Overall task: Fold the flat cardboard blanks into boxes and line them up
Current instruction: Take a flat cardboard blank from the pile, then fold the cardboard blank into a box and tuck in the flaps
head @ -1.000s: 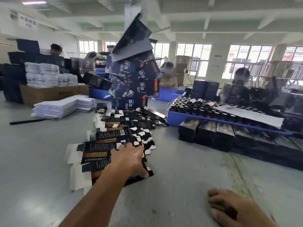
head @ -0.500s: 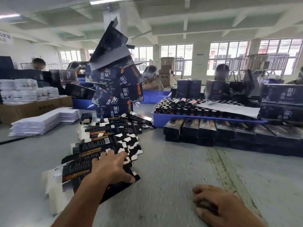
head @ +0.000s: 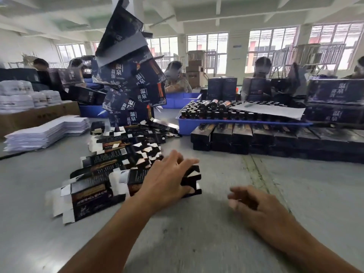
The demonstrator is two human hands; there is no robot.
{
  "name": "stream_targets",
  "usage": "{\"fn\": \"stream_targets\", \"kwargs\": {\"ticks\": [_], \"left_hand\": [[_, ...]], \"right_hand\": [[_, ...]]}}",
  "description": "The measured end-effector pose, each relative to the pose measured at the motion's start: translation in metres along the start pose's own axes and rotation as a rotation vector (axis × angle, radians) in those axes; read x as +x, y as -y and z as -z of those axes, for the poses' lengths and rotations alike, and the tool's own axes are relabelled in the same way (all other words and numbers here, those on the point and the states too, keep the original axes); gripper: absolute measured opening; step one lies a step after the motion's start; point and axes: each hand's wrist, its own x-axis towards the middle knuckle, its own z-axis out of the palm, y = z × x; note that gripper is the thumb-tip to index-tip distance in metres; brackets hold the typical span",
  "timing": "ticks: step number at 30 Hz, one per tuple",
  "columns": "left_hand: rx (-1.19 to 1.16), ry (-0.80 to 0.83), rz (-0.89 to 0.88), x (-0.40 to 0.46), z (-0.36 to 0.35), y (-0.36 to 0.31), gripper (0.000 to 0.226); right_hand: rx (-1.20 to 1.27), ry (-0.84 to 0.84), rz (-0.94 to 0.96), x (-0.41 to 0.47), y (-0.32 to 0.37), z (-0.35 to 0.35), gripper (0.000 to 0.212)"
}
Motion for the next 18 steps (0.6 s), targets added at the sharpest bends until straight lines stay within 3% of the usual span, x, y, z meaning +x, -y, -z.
{"fn": "stream_targets", "kwargs": {"ticks": [4, 7, 10, 13, 15, 18], "left_hand": [[-0.060, -0.115, -0.209, -0.008, -0.009, -0.045, 0.101], [-0.087, -0.218, -0.300, -0.014, -0.014, -0.066, 0.106], [-0.158, -0.272, -0.267, -0.016, -0.010, -0.070, 0.103], [-0.259, -0.251, -0.211, -0.017, -0.004, -0.066, 0.103], [-0.292, -0.230, -0.209, -0.018, -0.001, -0.064, 0.102], [-0.327, -0.189, -0.220, -0.021, 0.003, -0.064, 0.103]], "right_hand": [[0.425, -0.013, -0.083, -0.003, 0.005, 0.009, 0.053], [0.633, 0.073, -0.112, -0.007, 0.010, 0.012, 0.050], [0.761, 0.063, -0.198, -0.007, 0.013, 0.013, 0.054], [0.815, 0.077, -0.227, -0.007, 0.013, 0.015, 0.042], [0.748, 0.091, -0.193, -0.008, 0.013, 0.016, 0.025], [0.621, 0.054, -0.152, -0.010, 0.014, 0.017, 0.017]]}}
